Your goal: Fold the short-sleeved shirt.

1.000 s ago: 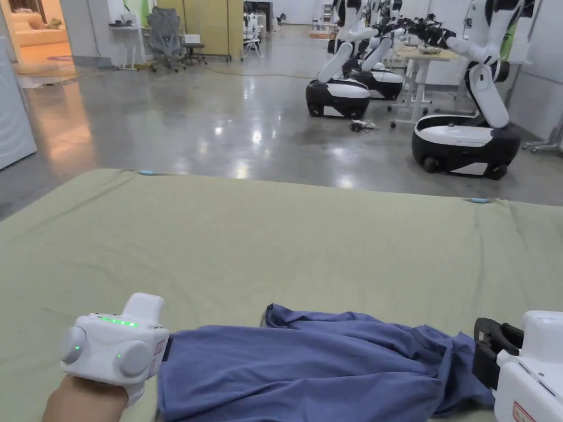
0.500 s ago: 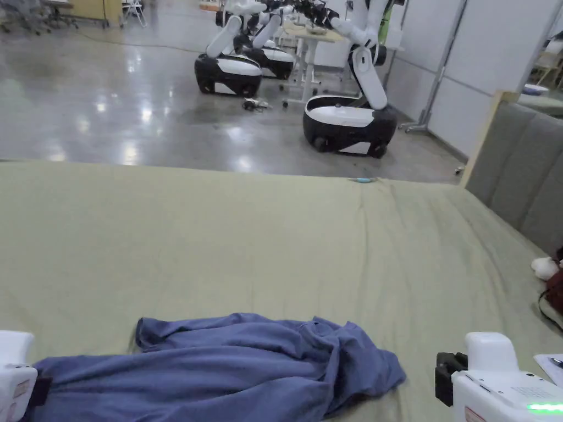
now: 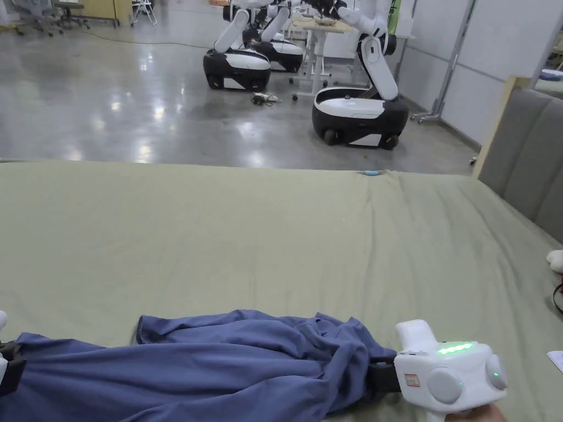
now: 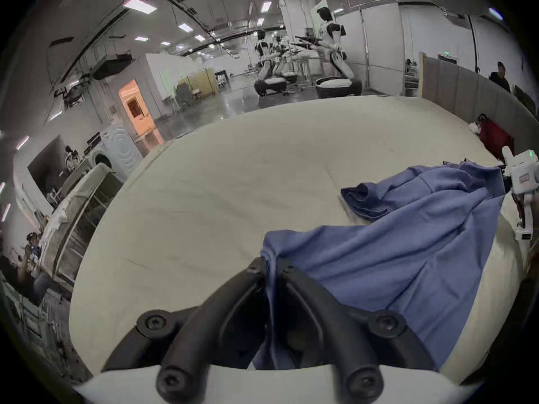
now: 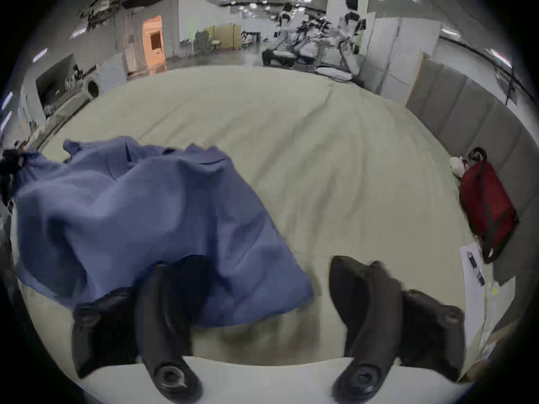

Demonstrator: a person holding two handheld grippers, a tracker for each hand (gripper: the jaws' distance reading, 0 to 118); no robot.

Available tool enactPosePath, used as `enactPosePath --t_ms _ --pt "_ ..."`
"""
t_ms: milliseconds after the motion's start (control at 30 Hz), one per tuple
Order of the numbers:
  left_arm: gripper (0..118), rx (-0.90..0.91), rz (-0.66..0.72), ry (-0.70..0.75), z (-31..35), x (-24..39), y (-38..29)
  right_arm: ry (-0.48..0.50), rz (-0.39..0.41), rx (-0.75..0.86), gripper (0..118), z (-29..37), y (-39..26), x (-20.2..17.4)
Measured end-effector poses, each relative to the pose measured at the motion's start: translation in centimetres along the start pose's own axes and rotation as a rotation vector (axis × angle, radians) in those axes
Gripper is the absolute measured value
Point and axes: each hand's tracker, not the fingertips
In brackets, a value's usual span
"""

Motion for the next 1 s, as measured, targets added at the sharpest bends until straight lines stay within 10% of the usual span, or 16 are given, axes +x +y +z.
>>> enactPosePath --t_ms 67,100,400,1000 --pt "2 -0.008 -0.006 0.005 -0.2 0.0 -0.1 0.002 -0.003 0.027 18 0.3 0.0 -0.5" --pt "2 -0.012 -0.008 0.008 -0.3 0.0 -0.2 0.0 -0.01 0.035 14 1.7 0.6 -1.1" --pt "2 0.063 0.055 0.024 4.2 -2.9 2.6 0.099 -0.18 0.165 14 12.8 4.0 1.7" --pt "2 0.493 0.175 0.13 18.3 -12.9 23.7 0.006 -0.235 0.688 14 38.1 24.1 8.6"
